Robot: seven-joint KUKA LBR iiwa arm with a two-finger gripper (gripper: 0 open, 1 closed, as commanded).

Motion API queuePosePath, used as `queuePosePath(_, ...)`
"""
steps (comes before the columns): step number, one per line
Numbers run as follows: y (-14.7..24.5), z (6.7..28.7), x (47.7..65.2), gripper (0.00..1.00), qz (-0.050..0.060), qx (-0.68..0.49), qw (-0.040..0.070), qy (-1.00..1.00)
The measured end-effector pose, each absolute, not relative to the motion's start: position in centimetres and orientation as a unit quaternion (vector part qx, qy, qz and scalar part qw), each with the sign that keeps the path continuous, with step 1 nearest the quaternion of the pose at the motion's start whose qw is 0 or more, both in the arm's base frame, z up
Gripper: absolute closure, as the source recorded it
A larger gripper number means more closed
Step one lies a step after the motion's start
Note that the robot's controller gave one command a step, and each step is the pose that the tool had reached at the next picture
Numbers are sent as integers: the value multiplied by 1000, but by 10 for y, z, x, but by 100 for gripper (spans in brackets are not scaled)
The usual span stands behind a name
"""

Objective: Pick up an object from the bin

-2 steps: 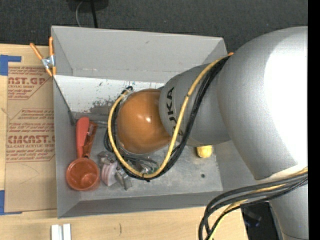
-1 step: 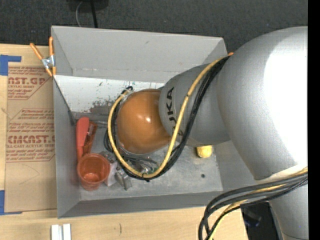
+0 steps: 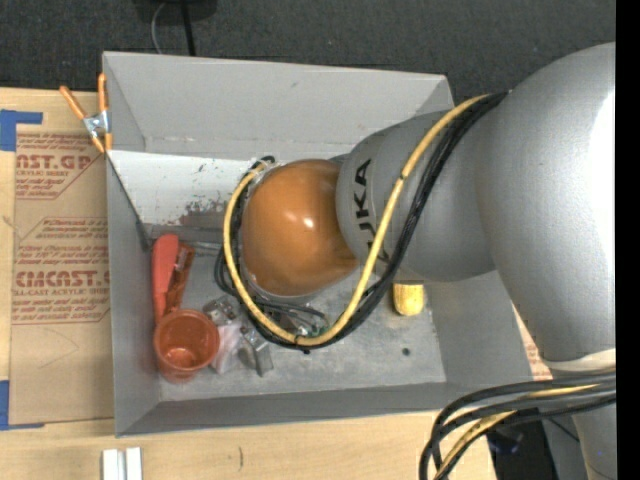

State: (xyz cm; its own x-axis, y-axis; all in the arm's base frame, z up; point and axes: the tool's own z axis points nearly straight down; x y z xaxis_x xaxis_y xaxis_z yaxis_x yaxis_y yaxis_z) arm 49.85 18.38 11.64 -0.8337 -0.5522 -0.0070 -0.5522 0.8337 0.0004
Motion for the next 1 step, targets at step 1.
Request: queuePosePath(1, 184, 169, 504, 100, 2, -298, 12, 954)
